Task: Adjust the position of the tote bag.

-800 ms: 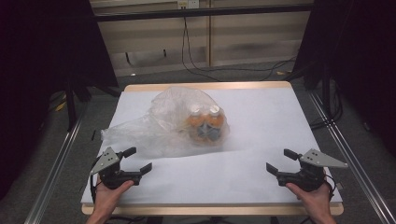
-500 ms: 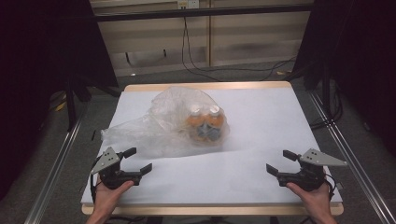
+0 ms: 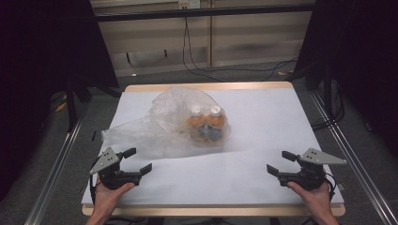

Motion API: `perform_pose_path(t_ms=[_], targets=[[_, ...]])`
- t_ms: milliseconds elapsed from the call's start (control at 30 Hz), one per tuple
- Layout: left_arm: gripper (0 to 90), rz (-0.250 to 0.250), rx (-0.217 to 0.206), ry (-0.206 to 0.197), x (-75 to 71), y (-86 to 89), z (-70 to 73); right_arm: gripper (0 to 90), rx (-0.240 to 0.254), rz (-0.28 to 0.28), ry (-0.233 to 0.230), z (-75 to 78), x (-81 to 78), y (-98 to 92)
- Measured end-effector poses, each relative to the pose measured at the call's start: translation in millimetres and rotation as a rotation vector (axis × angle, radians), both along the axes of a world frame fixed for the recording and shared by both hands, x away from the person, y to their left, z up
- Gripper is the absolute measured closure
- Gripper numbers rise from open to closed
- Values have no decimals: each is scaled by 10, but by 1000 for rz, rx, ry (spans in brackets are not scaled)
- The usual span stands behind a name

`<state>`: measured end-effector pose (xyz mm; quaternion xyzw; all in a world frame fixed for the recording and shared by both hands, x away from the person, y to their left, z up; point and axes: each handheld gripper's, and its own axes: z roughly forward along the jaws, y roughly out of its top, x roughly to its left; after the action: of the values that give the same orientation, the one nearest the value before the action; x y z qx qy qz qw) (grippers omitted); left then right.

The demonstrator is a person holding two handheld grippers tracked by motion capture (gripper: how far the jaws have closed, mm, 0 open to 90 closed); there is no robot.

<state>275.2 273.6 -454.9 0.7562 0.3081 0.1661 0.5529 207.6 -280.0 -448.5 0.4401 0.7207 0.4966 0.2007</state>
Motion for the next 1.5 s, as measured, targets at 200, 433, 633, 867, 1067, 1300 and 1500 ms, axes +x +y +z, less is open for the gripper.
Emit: perform_pose_path(t_ms=[200,433,633,867,1067,1300,1500], targets=[[137,-23,7,4,-21,-38,14,192,-6,18,4,-1,1,22],[236,-55,2,-16,-24,-86,98,195,-23,25,6,12,-29,56],[281,-67,-4,-34,3,-112,169,197,-28,37,10,3,-11,67],[341,-80,-28,-27,51,-139,264,208,-27,52,16,0,-18,75],[383,-66,-26,-22,121,-126,336,210,-25,64,17,-2,-13,83],[482,-69,5,1,288,-136,398,210,-25,71,19,1,-16,90],[535,-87,-1,11,357,-171,433,210,-25,74,24,-3,-13,91]])
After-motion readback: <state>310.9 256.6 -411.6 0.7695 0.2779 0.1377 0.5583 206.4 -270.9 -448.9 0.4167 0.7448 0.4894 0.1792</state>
